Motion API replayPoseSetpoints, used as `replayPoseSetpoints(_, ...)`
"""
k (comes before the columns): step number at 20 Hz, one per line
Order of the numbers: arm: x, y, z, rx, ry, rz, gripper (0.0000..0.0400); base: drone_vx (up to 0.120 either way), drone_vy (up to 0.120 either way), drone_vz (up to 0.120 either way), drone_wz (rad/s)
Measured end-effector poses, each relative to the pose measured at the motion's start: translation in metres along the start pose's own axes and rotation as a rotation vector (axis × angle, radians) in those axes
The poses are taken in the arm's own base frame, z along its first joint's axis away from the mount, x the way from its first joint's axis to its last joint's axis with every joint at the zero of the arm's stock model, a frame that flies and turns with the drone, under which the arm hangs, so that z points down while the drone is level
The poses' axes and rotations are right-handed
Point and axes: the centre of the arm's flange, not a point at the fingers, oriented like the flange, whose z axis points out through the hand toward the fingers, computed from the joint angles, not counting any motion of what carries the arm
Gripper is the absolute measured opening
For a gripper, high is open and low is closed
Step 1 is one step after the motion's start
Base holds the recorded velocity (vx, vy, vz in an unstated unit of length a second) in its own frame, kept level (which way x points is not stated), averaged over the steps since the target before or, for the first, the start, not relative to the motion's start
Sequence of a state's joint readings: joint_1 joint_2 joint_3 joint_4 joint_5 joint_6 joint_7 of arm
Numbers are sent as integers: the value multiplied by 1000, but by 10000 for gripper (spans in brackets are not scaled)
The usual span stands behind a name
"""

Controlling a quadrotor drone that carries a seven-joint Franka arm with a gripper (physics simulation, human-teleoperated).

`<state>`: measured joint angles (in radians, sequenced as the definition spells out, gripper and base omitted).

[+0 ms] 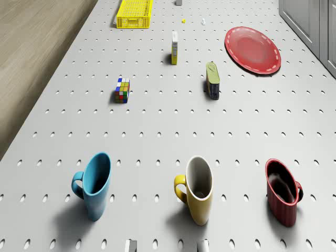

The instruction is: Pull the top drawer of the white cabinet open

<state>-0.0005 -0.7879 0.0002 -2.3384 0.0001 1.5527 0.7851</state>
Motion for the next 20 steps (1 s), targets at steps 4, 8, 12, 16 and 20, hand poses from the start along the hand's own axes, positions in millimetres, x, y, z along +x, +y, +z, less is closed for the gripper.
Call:
replayPoseSetpoints(4,-2,3,-30,2,2,0,332,0,0,0,0)
replayPoseSetpoints(8,-2,2,-56,4,4,0,315,0,0,0,0)
replayPoseSetpoints(12,-1,1,-75,7,7,0,309,0,0,0,0)
replayPoseSetpoints(16,0,0,-85,9,9,0,306,0,0,0,0)
replayPoseSetpoints(20,0,0,-90,11,11,0,305,0,0,0,0)
